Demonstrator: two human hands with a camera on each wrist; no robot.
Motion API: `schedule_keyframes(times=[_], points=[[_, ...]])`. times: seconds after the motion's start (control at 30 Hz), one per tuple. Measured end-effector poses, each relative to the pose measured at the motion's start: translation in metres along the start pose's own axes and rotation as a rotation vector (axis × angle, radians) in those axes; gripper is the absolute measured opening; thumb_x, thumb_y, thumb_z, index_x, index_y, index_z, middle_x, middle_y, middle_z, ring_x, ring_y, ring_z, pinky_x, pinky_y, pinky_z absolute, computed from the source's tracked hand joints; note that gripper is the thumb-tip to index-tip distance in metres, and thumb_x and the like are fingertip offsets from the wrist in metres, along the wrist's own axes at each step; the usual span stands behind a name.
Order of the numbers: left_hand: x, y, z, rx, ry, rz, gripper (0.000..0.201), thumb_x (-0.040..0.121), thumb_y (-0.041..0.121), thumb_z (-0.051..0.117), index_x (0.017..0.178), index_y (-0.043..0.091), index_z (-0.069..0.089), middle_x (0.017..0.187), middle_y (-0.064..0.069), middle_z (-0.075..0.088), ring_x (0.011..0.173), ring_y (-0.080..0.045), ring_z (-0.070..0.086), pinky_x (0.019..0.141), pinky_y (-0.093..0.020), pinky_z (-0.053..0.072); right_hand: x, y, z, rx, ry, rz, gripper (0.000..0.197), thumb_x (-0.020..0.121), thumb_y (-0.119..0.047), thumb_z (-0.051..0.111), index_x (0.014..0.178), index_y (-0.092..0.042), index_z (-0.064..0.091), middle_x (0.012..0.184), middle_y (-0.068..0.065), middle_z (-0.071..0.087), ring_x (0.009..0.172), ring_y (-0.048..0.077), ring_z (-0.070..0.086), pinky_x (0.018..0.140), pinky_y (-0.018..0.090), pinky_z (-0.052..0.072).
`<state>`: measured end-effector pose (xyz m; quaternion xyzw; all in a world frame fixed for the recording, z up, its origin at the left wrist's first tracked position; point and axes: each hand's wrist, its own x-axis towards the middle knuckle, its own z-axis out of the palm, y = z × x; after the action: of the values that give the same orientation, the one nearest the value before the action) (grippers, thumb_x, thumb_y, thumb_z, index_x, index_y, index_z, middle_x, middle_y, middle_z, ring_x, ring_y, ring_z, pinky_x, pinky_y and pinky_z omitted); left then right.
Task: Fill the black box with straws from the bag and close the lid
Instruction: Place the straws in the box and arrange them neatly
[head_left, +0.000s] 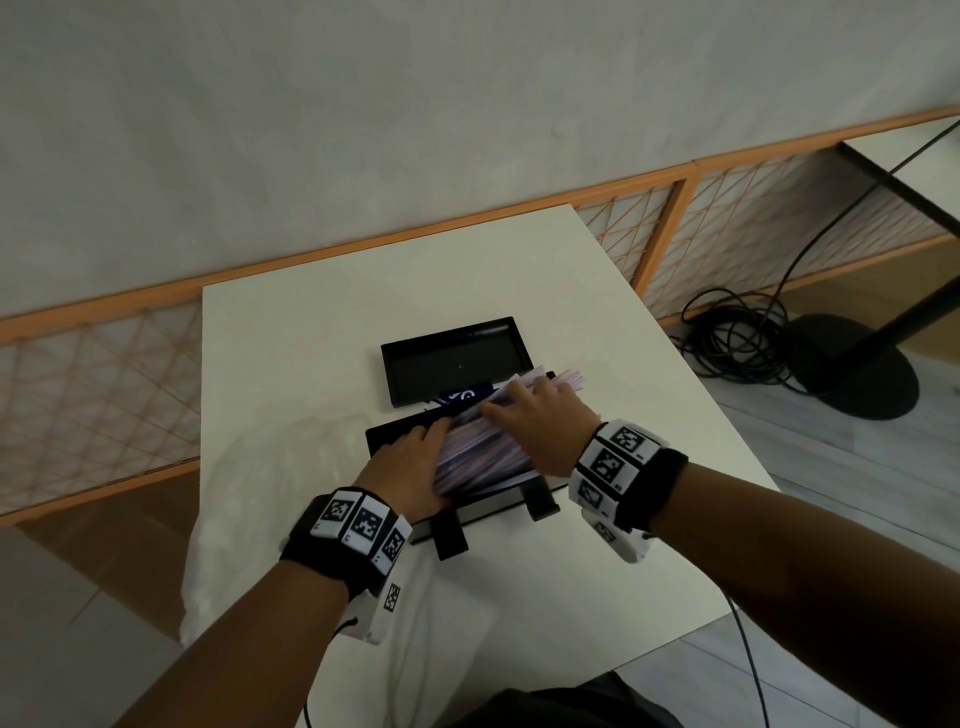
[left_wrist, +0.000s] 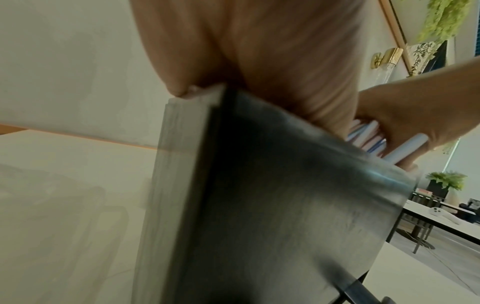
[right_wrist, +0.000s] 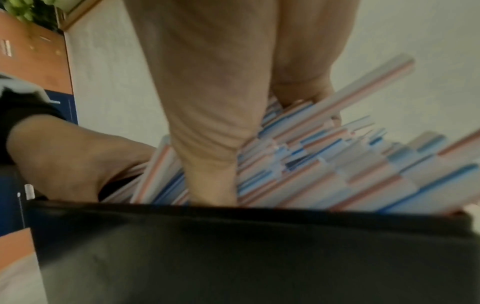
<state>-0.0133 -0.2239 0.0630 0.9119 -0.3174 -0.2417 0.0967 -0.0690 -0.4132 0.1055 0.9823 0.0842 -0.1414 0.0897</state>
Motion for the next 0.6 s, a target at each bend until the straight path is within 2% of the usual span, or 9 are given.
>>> schedule_keyframes(times=[0.1,0.2,0.23,0.33,0.43,0.53,0.6], points=[[0.000,0.000,0.000,0.023,-0.001,-0.012,0.080,0.072,0.040,0.069,0.137,0.020,0.029,0.126,-0.009,0.048,0.112,-0.028,0.052,0.093,-0.044,0.045,0.003,0.001,-0.008,-0.059,-0.042,-0.053,0.056,0.080,-0.020,0.062,0.131,-0.018,0.037,0.116,0.012,0.057,0.101,0.035,0.057,0.080,0.044,0.049],[-0.004,0.002,0.002,-0.001,0.011,-0.011,0.072,0.071,0.039,0.070,0.132,0.019,0.035,0.122,-0.010,0.049,0.108,-0.030,0.054,0.091,-0.044,0.046,0.003,0.007,-0.010,-0.097,-0.048,-0.093,0.047,0.073,-0.023,0.070,0.117,-0.017,0.054,0.092,0.006,0.068,0.080,0.030,0.065,0.067,0.037,0.050],[-0.005,0.003,0.002,-0.023,0.028,-0.011,0.073,0.071,0.038,0.070,0.132,0.020,0.035,0.122,-0.009,0.050,0.107,-0.030,0.055,0.091,-0.044,0.046,0.003,0.010,-0.009,-0.074,-0.042,-0.104,0.044,0.074,-0.021,0.067,0.116,-0.016,0.055,0.090,0.007,0.069,0.079,0.031,0.065,0.067,0.037,0.049],[-0.012,0.005,0.001,-0.038,0.106,0.023,0.085,0.069,0.040,0.068,0.140,0.028,0.023,0.127,-0.005,0.049,0.111,-0.028,0.054,0.094,-0.044,0.045,0.003,0.017,-0.010,-0.006,-0.005,-0.112,0.043,0.082,-0.019,0.058,0.123,-0.015,0.049,0.102,0.009,0.067,0.092,0.033,0.064,0.075,0.039,0.049],[-0.016,0.007,-0.009,0.026,0.159,0.085,0.093,0.070,0.043,0.066,0.146,0.031,0.014,0.135,-0.001,0.044,0.118,-0.024,0.050,0.100,-0.042,0.041,0.001,0.025,-0.009,0.059,0.040,-0.097,0.053,0.080,-0.028,0.062,0.129,-0.020,0.045,0.112,0.008,0.064,0.099,0.032,0.061,0.080,0.040,0.050],[-0.016,0.010,-0.017,0.035,0.115,0.073,0.089,0.073,0.040,0.065,0.145,0.033,0.014,0.137,0.000,0.045,0.118,-0.024,0.050,0.099,-0.040,0.043,-0.002,0.026,-0.004,0.108,0.076,-0.099,0.064,0.078,-0.037,0.066,0.135,-0.024,0.040,0.124,0.005,0.058,0.108,0.030,0.056,0.087,0.042,0.047],[-0.015,0.010,-0.016,0.018,0.084,0.066,0.088,0.075,0.037,0.064,0.145,0.035,0.012,0.132,-0.002,0.048,0.113,-0.025,0.054,0.094,-0.041,0.047,-0.004,0.023,0.001,0.142,0.089,-0.097,0.065,0.081,-0.037,0.064,0.139,-0.027,0.035,0.130,0.005,0.052,0.114,0.030,0.050,0.093,0.045,0.044]])
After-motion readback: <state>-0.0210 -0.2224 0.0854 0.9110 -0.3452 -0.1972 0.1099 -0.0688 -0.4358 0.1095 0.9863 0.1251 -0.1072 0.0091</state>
